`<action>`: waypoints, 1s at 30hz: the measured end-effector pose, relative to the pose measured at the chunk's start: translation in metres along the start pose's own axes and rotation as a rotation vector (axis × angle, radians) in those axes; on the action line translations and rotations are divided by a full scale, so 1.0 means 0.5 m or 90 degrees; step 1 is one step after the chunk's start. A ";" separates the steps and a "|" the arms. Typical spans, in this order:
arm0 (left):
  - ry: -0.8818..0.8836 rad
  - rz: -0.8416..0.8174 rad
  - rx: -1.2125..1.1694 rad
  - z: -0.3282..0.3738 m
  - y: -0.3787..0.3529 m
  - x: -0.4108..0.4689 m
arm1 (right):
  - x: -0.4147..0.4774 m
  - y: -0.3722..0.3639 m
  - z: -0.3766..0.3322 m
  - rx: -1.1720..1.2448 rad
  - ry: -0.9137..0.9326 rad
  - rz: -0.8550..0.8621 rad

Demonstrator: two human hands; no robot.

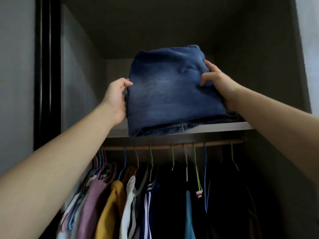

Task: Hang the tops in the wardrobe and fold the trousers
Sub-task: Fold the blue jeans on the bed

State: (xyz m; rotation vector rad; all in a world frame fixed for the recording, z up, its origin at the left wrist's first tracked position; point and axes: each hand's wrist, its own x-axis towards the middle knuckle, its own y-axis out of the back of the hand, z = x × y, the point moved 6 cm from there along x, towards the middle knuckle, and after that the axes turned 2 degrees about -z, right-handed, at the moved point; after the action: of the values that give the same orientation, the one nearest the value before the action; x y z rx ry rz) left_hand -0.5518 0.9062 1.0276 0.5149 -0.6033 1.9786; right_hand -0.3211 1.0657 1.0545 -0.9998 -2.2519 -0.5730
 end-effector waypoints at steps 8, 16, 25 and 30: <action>-0.069 -0.002 0.182 0.005 0.027 0.238 | 0.262 0.000 0.081 0.054 0.046 -0.027; -0.029 0.128 0.304 -0.002 0.181 0.410 | 0.476 -0.140 0.153 0.027 0.038 -0.063; 0.009 0.237 0.451 0.029 0.360 0.506 | 0.595 -0.311 0.216 0.024 -0.009 -0.072; -0.012 0.227 0.487 0.017 0.414 0.539 | 0.647 -0.369 0.259 -0.012 -0.019 -0.061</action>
State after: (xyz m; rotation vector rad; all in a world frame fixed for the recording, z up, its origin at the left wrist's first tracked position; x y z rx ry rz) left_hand -0.8547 0.9998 1.1506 0.9319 0.0966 2.5310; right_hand -0.6814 1.1927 1.1528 -0.9199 -2.3340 -0.6253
